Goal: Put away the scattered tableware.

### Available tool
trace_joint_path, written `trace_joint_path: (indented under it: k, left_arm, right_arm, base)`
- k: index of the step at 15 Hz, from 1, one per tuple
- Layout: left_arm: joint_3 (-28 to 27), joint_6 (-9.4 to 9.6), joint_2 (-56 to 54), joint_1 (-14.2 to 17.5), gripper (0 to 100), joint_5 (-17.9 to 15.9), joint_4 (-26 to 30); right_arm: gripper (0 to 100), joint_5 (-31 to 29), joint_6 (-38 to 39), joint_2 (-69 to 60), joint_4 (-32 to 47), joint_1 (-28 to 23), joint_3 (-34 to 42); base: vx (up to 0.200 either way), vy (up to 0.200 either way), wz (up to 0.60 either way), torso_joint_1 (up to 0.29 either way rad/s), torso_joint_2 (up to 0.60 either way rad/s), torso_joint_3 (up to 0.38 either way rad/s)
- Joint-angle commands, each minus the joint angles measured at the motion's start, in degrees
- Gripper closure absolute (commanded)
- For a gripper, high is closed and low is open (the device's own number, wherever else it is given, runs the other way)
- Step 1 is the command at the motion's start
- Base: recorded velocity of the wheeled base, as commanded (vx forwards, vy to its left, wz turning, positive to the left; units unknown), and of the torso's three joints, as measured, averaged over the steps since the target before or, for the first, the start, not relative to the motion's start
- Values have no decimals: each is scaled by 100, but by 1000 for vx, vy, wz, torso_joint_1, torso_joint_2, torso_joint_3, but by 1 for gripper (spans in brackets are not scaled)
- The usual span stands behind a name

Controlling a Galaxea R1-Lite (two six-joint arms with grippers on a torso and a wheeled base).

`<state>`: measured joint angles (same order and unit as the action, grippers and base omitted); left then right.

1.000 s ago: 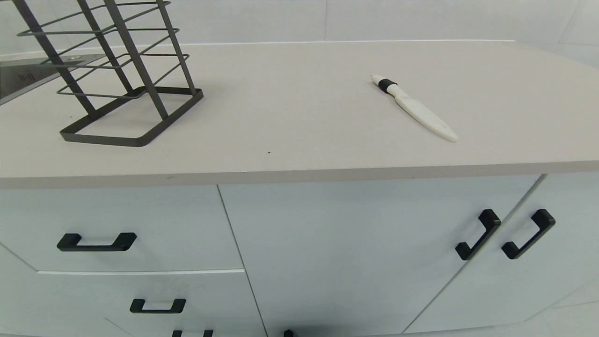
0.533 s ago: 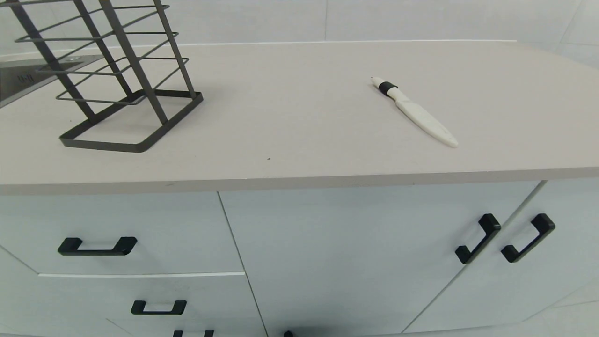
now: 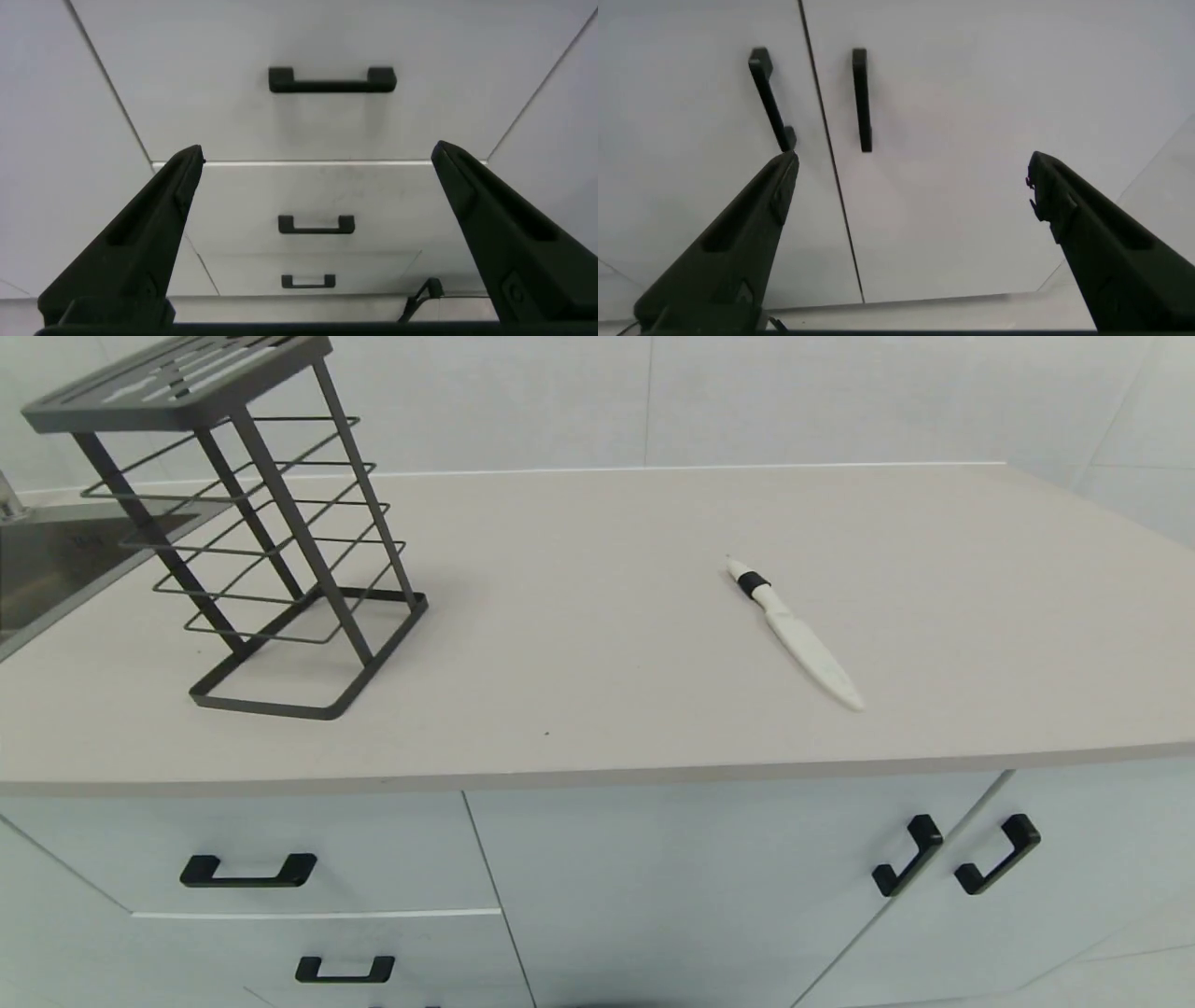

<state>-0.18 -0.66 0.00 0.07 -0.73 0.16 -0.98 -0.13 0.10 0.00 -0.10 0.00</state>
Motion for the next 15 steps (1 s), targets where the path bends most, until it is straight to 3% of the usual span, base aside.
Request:
trace_joint_path:
  k: [1,6,15]
  left_arm:
    - [1,4,18,1,0,3,2]
    - [1,13,18,1,0,-6,11]
    - [1,4,18,1,0,3,2]
  right_arm:
    - [0,1,-4,8,0,1,0]
    - [0,1,-4,-1,0,1,0]
    - [0,1,-4,-1,0,1,0]
  base:
    - [0,0,0,251,-476,-217]
    - [0,0,0,153,-473,-209]
    - [0,0,0,325,-501,-237]
